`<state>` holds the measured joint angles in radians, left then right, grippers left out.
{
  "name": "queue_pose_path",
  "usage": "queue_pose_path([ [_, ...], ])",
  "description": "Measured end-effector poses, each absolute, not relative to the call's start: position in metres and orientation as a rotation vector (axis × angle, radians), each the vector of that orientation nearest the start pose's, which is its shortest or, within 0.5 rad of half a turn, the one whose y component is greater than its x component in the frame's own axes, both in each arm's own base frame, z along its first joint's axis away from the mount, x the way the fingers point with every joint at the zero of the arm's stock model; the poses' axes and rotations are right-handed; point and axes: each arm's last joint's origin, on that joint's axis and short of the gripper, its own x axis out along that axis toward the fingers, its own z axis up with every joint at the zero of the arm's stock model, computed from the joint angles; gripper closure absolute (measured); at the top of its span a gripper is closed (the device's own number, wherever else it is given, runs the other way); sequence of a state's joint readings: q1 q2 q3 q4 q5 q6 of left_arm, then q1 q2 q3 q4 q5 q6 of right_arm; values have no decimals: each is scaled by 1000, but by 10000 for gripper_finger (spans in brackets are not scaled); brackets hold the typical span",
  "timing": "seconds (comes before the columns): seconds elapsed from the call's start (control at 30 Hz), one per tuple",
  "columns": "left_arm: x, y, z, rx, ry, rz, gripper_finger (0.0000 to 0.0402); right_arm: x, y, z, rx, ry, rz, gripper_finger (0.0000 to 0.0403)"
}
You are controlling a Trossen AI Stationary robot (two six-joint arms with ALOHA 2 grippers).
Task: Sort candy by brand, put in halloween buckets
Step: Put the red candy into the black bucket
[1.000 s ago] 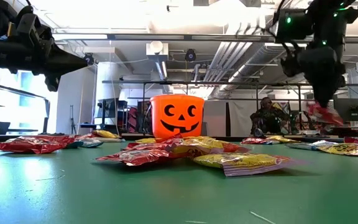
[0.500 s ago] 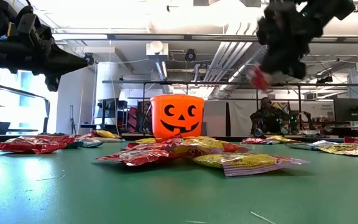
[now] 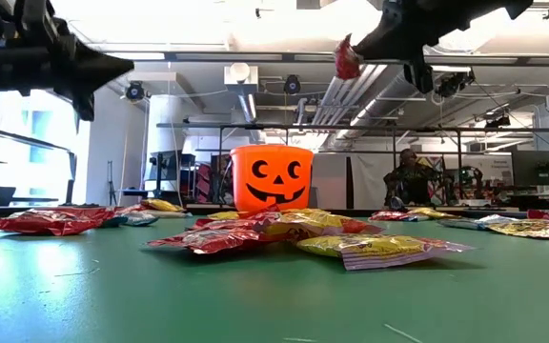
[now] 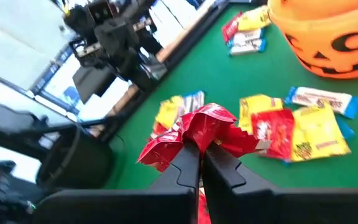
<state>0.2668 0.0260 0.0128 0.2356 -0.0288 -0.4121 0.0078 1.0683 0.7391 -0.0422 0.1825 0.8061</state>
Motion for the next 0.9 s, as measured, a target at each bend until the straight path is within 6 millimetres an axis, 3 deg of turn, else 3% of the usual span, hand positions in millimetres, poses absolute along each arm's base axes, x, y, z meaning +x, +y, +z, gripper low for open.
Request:
queue_pose_path([
  [0.27,92,26,201,-540,-427,175,402,248,-5,280,771,160,-315,403],
  [0.43,90,24,223,-426,-561,140,401,271,-5,269,780,110,-294,403],
  [0.67,110,29,254,-308,-362,181,402,293,-6,268,806,-101,-278,403],
  [0.9,152,38,297,-199,-186,199,373,295,-9,271,836,-208,-348,403],
])
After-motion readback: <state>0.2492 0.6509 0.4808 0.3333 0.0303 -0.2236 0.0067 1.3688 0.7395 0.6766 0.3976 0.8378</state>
